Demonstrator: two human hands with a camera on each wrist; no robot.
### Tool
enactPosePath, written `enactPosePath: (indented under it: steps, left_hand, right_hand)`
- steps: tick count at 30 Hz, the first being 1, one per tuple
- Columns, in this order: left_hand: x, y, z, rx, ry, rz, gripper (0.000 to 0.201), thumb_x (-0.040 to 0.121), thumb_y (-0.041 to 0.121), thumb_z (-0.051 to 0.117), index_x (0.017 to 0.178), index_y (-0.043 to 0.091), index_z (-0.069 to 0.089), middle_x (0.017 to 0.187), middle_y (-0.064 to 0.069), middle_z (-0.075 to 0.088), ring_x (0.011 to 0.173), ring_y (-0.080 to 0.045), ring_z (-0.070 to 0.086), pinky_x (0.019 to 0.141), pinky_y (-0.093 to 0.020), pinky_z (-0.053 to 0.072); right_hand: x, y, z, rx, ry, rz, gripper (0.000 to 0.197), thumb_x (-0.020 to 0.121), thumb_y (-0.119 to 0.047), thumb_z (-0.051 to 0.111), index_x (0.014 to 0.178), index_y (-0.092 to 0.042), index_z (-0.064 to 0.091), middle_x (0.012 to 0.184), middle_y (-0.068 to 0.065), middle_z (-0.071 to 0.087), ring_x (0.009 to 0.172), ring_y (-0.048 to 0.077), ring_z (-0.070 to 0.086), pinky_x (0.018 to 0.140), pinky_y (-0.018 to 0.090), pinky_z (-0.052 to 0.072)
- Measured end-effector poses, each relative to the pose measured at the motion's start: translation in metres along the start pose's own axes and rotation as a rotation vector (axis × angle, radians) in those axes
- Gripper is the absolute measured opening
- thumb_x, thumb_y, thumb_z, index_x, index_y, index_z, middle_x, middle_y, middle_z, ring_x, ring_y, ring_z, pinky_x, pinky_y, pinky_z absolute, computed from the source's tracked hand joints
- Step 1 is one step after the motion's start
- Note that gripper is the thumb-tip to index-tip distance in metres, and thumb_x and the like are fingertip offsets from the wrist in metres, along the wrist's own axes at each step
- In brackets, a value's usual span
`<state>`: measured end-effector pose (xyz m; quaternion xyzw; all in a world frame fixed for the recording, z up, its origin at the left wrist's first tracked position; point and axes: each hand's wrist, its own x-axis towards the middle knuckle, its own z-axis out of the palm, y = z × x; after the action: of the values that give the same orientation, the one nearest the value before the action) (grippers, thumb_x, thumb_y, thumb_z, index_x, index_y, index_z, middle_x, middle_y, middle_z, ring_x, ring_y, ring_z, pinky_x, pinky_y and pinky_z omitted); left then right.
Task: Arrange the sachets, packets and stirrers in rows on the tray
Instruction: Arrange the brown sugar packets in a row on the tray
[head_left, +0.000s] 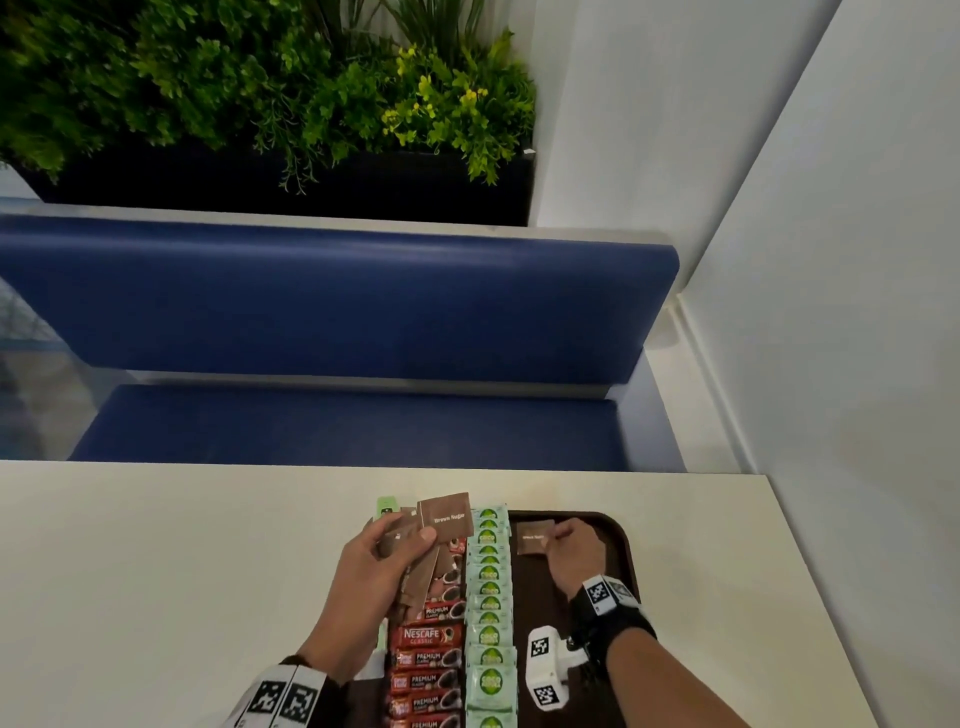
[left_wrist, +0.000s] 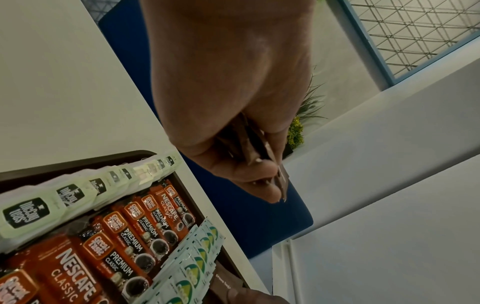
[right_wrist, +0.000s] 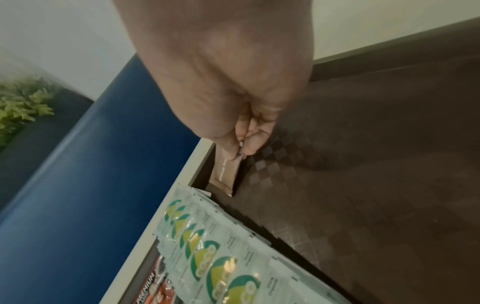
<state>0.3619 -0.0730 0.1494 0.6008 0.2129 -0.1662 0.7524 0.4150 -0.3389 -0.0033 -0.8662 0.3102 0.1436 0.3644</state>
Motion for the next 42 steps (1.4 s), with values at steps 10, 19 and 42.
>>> enactPosePath:
  steps: [10, 19, 42]
  left_hand:
    - [0.005, 0.002, 0.008, -0.018, -0.033, -0.025, 0.027, 0.099, 0.022, 0.073, 0.125, 0.016, 0.068, 0.102, -0.017, 0.082, 0.082, -0.039, 0.077, 0.061, -0.034, 0.066]
    - [0.007, 0.001, 0.002, -0.032, -0.024, -0.039, 0.027, 0.099, 0.02, 0.073, 0.125, 0.013, 0.069, 0.102, -0.02, 0.082, 0.076, -0.037, 0.074, 0.056, -0.032, 0.063]
    - [0.018, -0.009, 0.017, -0.001, -0.054, -0.003, 0.023, 0.099, 0.02, 0.075, 0.121, 0.017, 0.072, 0.103, -0.018, 0.082, 0.083, -0.044, 0.075, 0.073, -0.045, 0.065]
  right_hand:
    - [0.002, 0.003, 0.008, 0.007, 0.047, -0.006, 0.018, 0.093, -0.023, 0.077, 0.091, -0.017, 0.06, 0.1, 0.006, 0.071, 0.089, 0.025, 0.064, 0.075, 0.028, 0.042]
    - [-0.004, -0.003, 0.011, 0.025, 0.047, -0.003, 0.019, 0.094, -0.023, 0.078, 0.092, -0.013, 0.061, 0.093, 0.006, 0.071, 0.081, 0.024, 0.064, 0.07, 0.028, 0.042]
    - [-0.041, -0.035, -0.032, 0.413, 0.014, -0.093, 0.018, 0.092, -0.028, 0.081, 0.104, -0.019, 0.07, 0.097, -0.002, 0.074, 0.093, 0.015, 0.07, 0.079, 0.025, 0.052]
